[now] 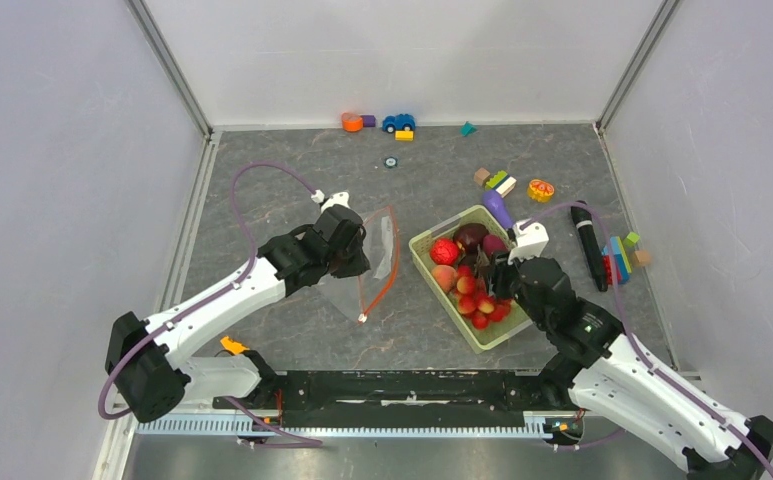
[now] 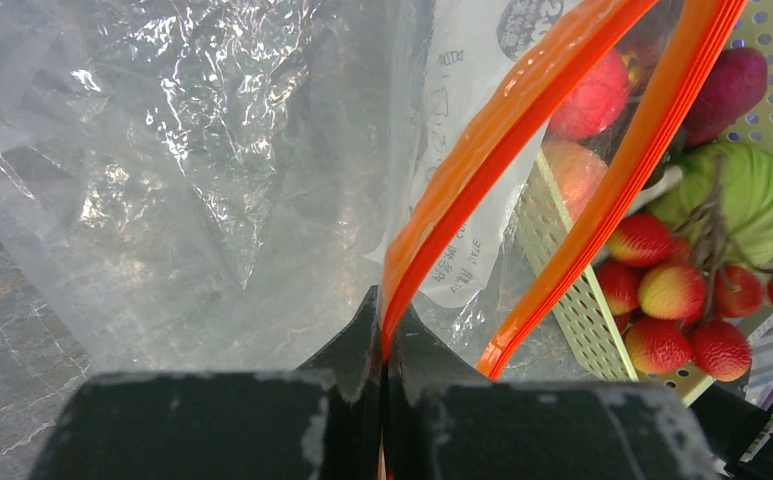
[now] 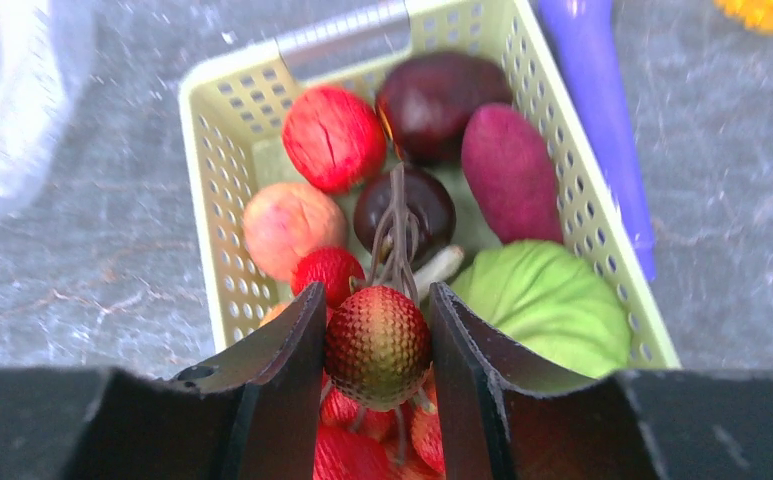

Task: Place the food in the zip-top bag and seal the zipper
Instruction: Pick up the fake fruit from the bin.

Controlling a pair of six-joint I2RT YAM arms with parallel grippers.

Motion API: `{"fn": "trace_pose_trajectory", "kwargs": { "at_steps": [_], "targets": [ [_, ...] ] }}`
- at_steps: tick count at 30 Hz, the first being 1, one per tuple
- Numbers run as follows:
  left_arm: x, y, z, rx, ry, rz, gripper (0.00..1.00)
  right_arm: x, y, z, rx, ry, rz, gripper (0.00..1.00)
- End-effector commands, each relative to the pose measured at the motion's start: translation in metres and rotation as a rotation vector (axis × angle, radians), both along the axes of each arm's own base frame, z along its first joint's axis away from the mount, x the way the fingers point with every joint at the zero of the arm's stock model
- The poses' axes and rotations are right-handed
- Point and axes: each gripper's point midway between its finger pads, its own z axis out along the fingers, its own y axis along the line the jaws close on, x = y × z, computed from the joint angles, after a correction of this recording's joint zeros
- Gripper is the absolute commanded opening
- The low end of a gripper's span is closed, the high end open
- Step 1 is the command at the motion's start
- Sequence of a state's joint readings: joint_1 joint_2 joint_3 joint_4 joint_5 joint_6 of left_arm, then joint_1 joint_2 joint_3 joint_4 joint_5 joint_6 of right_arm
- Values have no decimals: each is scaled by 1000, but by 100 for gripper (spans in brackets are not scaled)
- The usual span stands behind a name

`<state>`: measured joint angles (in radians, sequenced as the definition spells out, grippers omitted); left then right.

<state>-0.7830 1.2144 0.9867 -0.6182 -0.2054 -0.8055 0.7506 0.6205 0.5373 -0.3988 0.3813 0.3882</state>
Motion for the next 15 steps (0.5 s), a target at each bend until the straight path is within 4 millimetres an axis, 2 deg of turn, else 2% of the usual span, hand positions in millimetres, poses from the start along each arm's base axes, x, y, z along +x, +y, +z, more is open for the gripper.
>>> {"fn": "trace_pose_trajectory", "kwargs": {
  "at_steps": [1, 9, 15],
  "targets": [
    [-2, -11, 17, -68, -11, -25, 2, 16, 9, 69, 73, -227, 38, 0],
    [0, -17, 12, -46, 11, -53, 2, 21, 30, 127, 149, -420, 144, 0],
    [3, -21, 14, -38, 8, -66, 2, 22, 47, 163, 189, -516, 219, 0]
  ]
}}
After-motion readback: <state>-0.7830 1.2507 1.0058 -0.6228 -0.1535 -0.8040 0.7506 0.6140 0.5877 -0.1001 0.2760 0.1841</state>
